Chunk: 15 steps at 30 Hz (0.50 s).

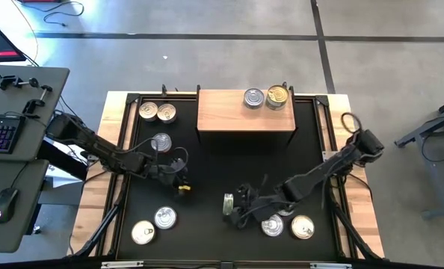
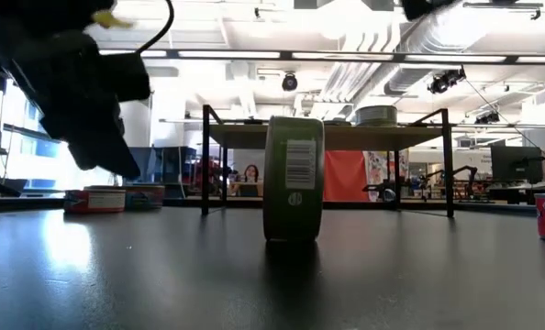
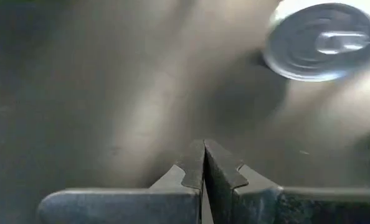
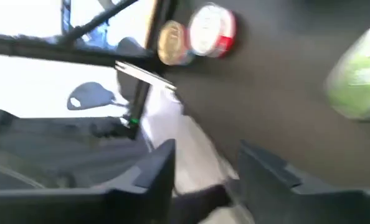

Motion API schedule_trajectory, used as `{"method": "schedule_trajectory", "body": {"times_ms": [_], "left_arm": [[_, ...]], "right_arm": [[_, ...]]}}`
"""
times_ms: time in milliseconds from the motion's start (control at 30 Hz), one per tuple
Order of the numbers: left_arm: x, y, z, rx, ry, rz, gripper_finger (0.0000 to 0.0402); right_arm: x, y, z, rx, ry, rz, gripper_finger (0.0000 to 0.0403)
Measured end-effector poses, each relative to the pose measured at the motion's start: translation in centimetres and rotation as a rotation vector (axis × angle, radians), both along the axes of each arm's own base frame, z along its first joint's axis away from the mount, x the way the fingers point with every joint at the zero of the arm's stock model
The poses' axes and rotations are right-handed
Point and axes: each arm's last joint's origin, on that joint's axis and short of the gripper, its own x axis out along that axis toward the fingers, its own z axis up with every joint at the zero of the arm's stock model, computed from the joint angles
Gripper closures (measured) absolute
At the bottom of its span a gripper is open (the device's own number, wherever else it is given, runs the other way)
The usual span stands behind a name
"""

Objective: Stack canned seafood by type on shelf
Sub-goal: Stack the green tuna can on top of the green tuna can on the shelf

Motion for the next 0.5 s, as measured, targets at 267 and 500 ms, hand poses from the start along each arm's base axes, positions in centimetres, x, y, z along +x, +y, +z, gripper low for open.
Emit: {"method": "schedule_trajectory", "body": {"times_ms": [267, 500], "left_arm": [[0.5, -1.0, 0.8, -0.067, -0.081, -0.29, 0.0401], [0.4, -1.2, 0.8, -0.027, -0.097, -0.429, 0.0401]], "right_arm": [[6.4, 2.8, 2.4, 0.097, -0.076, -0.01, 0.0152], [6.1, 1.8, 4.9, 0.101, 0.361, -0.067, 0.0144]]}}
